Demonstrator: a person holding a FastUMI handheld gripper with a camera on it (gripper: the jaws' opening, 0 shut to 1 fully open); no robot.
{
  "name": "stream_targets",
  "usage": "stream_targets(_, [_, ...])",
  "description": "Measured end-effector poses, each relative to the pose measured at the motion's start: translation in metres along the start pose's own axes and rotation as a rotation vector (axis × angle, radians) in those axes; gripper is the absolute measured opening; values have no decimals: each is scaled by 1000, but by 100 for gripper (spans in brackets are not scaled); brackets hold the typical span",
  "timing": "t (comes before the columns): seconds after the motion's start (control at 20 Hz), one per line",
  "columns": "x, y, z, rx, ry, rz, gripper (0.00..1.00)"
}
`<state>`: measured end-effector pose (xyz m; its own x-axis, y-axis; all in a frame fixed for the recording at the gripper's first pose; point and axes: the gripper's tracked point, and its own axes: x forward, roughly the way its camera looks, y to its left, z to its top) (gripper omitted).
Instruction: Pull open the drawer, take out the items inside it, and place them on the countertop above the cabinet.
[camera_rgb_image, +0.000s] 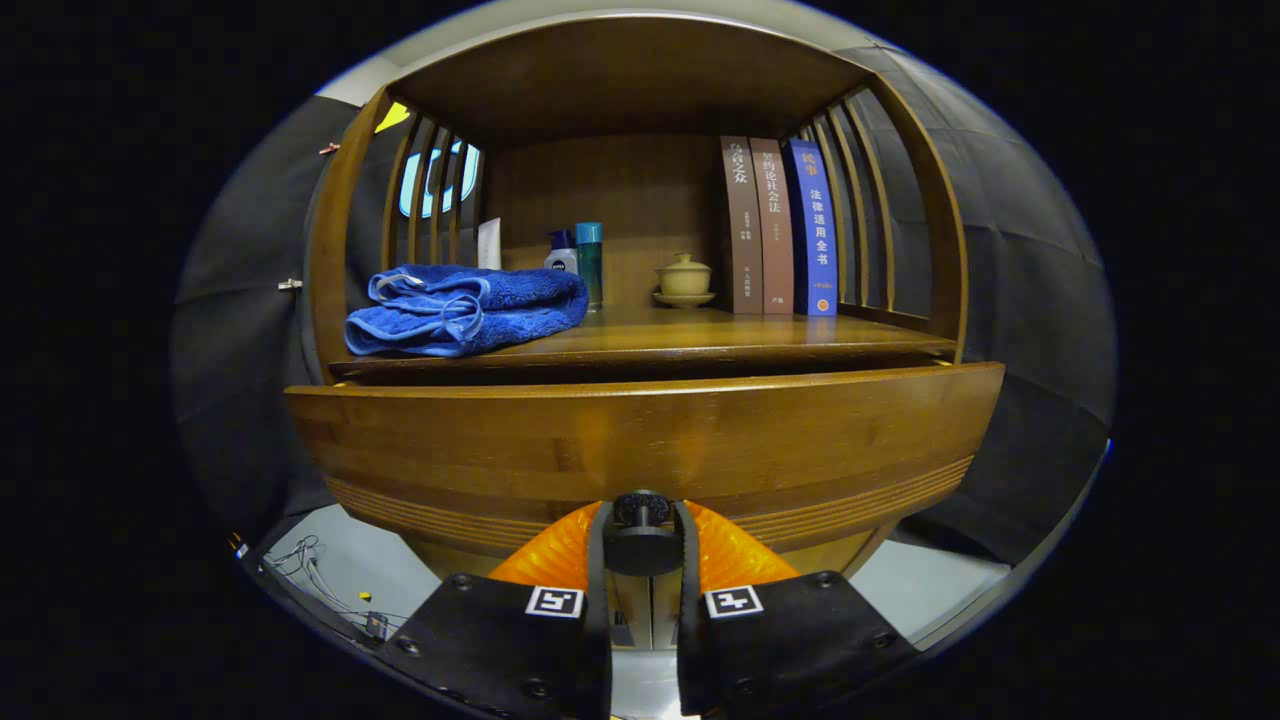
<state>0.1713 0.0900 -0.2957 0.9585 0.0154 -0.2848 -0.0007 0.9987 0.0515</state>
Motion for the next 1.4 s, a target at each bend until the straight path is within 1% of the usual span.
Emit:
stream_targets(0.3, [-60,-7,-14,33,15,15,30])
stream_targets(0.55, [-93,-11,-23,59,41,18,30])
stream_targets(0.75, [-113,-10,-39,83,81,26,30])
stream_targets(0.8, [-114,-11,-35,82,65,29,30])
stream_targets(1.1, [-115,-11,-39,43,81,38,30])
stream_targets(1.25, [-117,-8,-38,18,95,69,45])
stream_targets(1.4, [-136,-11,-24,-47,116,97,86])
